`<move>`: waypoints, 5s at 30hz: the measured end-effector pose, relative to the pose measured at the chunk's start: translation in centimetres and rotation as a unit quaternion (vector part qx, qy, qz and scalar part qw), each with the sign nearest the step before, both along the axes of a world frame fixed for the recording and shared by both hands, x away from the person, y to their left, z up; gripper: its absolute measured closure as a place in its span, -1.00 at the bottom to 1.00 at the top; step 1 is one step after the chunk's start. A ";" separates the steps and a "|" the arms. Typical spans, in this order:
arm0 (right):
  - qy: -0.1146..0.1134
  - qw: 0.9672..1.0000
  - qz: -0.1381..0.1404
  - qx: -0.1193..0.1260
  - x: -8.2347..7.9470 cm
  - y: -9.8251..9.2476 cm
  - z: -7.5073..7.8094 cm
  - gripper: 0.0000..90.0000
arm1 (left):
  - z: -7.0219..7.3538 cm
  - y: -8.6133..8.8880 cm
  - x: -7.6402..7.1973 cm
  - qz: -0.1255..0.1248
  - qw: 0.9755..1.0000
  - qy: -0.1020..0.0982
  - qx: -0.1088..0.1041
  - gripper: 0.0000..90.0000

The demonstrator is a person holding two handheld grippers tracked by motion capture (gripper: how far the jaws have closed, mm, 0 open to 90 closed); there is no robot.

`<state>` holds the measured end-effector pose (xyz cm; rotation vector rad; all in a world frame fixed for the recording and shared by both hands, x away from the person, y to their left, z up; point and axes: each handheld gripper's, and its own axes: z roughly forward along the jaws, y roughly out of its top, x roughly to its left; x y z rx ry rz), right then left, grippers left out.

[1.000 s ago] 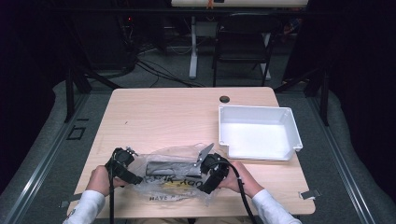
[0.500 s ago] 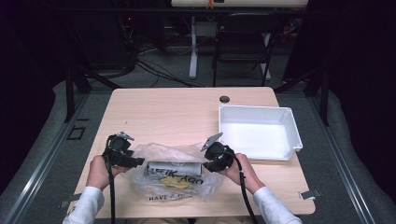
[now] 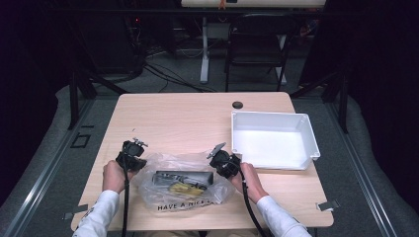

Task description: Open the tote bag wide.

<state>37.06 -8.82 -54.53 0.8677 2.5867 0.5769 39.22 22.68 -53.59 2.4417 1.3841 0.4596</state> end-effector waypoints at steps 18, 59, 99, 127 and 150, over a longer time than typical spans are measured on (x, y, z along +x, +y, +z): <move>-0.003 0.997 0.056 0.057 -1.8 -0.7 3.0 0.28 | -0.9 0.3 0.5 -0.017 0.998 0.066 0.013 0.80; 0.066 0.947 0.312 0.028 -10.4 5.6 0.0 1.00 | 0.6 1.1 -0.2 -0.009 0.999 0.036 0.016 0.93; 0.042 0.995 0.038 0.080 -1.6 -2.6 2.1 0.45 | 0.7 -2.0 -7.6 -0.140 0.984 0.111 -0.018 0.57; 0.026 0.994 0.081 0.074 -2.2 -2.6 3.4 -0.02 | 3.6 -0.7 -8.7 -0.161 0.978 0.081 -0.106 -0.31; 0.042 0.985 0.154 0.058 -2.4 -1.3 4.6 -0.59 | 5.4 5.4 -8.7 0.002 0.992 -0.056 -0.115 -0.96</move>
